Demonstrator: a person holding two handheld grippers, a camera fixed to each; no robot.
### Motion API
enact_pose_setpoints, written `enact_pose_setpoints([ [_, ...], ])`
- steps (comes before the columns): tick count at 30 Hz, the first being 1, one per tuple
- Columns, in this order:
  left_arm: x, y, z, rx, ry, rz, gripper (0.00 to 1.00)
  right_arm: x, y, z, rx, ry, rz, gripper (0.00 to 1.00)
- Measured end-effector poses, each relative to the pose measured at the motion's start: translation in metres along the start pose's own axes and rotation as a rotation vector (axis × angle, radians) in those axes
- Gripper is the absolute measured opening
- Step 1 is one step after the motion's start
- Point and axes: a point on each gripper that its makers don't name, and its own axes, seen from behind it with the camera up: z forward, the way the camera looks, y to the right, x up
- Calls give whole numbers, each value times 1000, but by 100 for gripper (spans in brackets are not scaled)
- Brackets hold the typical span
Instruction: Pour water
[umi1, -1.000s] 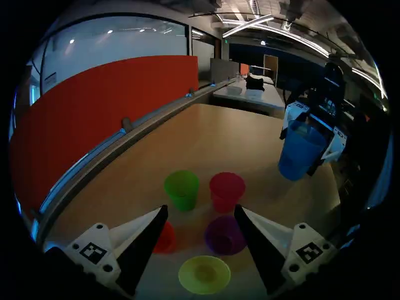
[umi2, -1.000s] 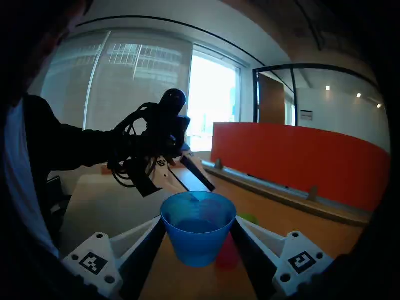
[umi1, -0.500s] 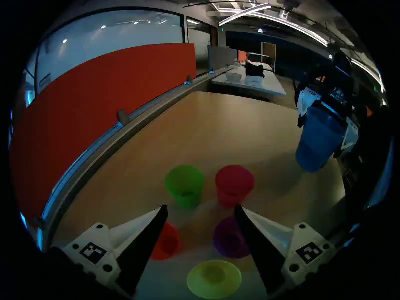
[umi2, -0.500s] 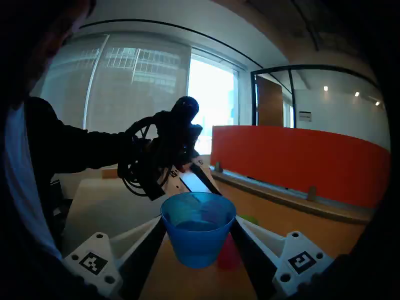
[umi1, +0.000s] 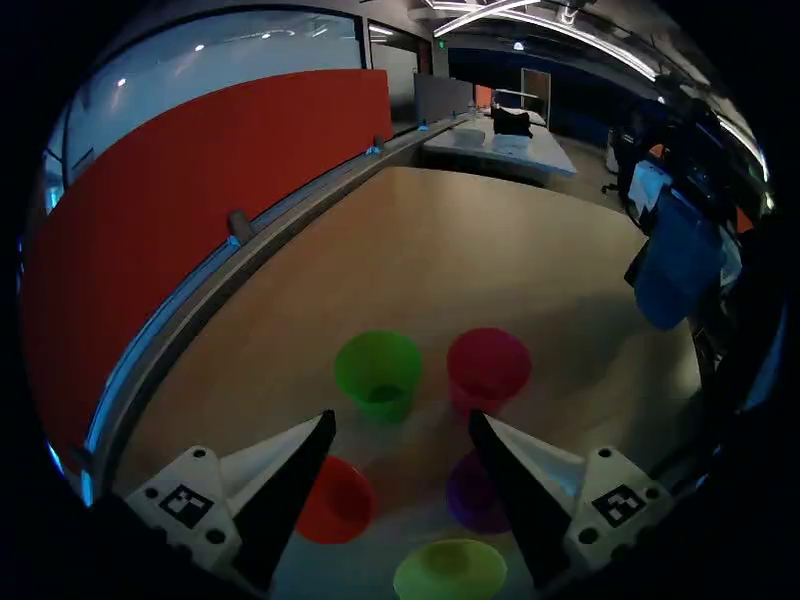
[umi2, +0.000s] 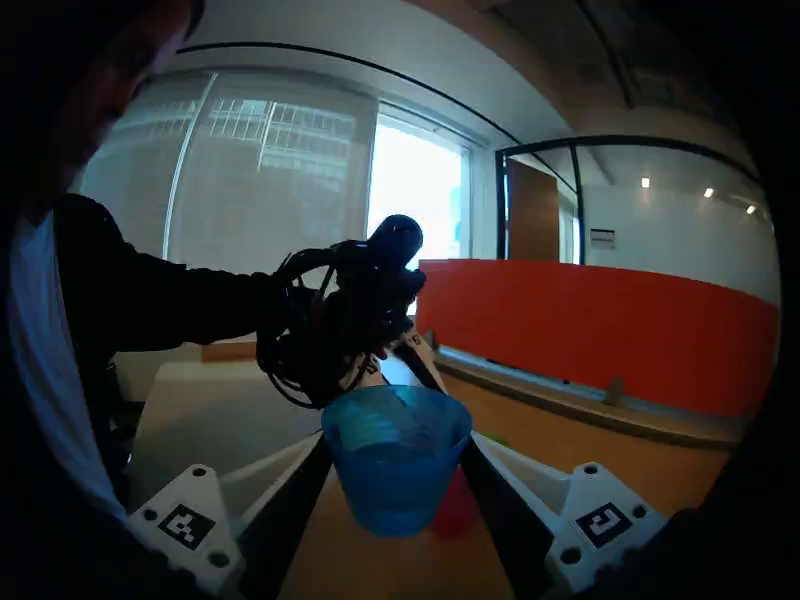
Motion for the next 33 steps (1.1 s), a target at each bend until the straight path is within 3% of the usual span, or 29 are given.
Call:
enact_pose_setpoints([
  [17, -3, -8, 34, -7, -88, 5, 99, -9, 8, -7, -20, -4, 11, 89],
  [33, -2, -10, 56, 3, -144, -4, 99, -10, 10, -7, -25, -7, 11, 89],
])
